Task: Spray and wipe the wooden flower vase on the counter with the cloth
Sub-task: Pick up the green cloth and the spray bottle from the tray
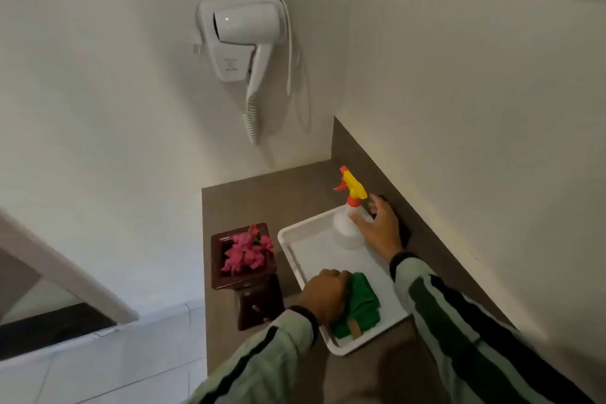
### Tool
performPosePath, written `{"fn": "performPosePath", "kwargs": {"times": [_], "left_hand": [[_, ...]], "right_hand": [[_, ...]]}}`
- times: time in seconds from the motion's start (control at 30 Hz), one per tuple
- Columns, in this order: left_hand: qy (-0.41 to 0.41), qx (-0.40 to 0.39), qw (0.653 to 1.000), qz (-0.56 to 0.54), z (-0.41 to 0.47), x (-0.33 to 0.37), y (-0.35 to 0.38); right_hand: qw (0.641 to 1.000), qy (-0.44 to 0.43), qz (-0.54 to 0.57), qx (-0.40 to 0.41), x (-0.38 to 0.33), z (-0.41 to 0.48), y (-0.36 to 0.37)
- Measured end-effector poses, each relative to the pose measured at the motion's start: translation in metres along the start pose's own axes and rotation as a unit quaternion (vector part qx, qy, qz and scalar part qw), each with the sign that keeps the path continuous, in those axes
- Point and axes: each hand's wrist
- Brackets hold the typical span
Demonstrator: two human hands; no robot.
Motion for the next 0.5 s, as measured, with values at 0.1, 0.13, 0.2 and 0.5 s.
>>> {"fn": "performPosePath", "kwargs": {"times": [0.1,0.13,0.2,0.5], "left_hand": [[-0.054,0.004,0.998,-0.026,0.018,-0.008,0.009],[-0.067,0.001,0.997,-0.027,0.022,-0.009,0.010],[-0.090,-0.029,0.995,-0.028,0.034,-0.013,0.015],[-0.101,-0.065,0.970,-0.213,0.032,-0.013,-0.002]], "right_hand": [[0.998,0.028,0.038,-0.030,-0.001,0.026,0.009],[0.998,0.039,0.046,-0.037,-0.003,0.031,0.011],[0.998,0.040,0.041,-0.037,0.003,0.039,0.018],[0.993,-0.072,0.044,0.088,0.000,0.005,0.006]]}}
Point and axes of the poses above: each hand's wrist, its own z-axis towards the middle knuckle, its own y-axis out of the palm, x = y × z, and after that the axes turned 1 degree about z, right-handed
